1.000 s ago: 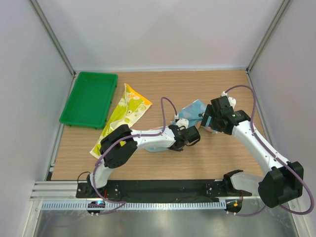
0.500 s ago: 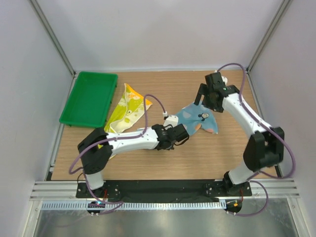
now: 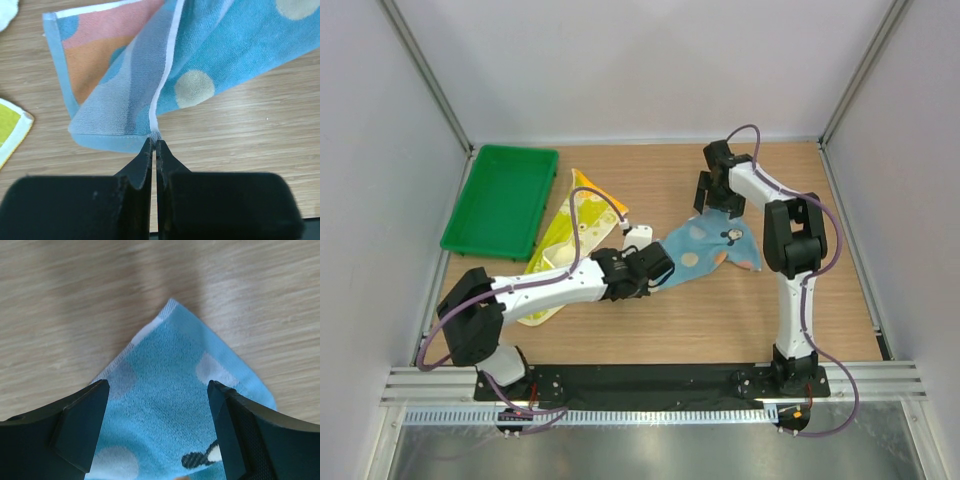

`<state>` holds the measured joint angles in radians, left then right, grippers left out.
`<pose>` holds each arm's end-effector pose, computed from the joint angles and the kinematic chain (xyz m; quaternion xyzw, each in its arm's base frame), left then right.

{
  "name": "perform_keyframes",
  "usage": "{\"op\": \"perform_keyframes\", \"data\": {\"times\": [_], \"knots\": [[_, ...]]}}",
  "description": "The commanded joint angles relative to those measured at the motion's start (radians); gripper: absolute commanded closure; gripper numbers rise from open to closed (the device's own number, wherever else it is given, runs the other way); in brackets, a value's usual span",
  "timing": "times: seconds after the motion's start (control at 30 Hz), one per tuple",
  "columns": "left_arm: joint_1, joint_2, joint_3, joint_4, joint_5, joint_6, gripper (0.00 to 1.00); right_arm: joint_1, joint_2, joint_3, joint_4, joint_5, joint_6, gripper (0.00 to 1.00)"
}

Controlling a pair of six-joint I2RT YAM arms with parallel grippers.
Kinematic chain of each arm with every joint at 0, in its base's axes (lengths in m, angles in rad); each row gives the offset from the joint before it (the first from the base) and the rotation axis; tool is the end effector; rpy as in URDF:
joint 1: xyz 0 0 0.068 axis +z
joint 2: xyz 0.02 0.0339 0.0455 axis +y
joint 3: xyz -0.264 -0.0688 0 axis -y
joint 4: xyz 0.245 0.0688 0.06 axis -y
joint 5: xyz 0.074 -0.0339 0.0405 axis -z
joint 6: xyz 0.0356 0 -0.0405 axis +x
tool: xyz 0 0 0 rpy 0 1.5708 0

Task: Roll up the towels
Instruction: Flatten the towel

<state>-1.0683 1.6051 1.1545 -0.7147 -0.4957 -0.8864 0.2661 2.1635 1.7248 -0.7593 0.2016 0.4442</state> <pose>0.1676 -0.2699 0.2279 0.0371 0.9501 -0.0275 0.3084 0.4403 0.1126 0.1813 0.1055 0.9722 -0.0286 0.2073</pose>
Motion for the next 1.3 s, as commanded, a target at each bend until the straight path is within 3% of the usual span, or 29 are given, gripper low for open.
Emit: {"op": "perform_keyframes", "data": {"times": [0.0,0.27,0.47,0.5,0.73,0.87,1.07,1.27], "knots": [[0.016,-0.091,-0.016,0.011,-0.021,-0.003,1.00,0.001,0.027,0.096,-0.017,0.055,-0.036,0.13],[0.057,-0.158,-0.062,0.009,-0.015,0.007,1.00,-0.004,0.067,0.125,0.005,0.102,-0.036,0.15],[0.064,-0.142,-0.064,0.012,-0.011,0.009,1.00,-0.011,0.125,0.176,-0.003,0.113,-0.053,0.33],[0.064,-0.137,-0.064,0.012,-0.007,0.009,1.00,-0.013,0.133,0.182,-0.005,0.111,-0.055,0.41],[0.064,-0.134,-0.064,0.008,-0.007,0.006,1.00,-0.027,0.170,0.173,0.011,0.101,-0.059,0.68],[0.065,-0.137,-0.058,-0.006,-0.015,0.010,1.00,-0.036,0.157,0.154,0.021,0.079,-0.053,0.99],[0.067,-0.186,-0.015,-0.066,-0.059,0.035,1.00,-0.034,0.050,0.089,0.038,0.084,-0.045,0.99],[0.067,-0.261,0.048,-0.130,-0.101,0.082,1.00,-0.036,-0.183,-0.056,0.072,0.070,-0.032,0.99]]}}
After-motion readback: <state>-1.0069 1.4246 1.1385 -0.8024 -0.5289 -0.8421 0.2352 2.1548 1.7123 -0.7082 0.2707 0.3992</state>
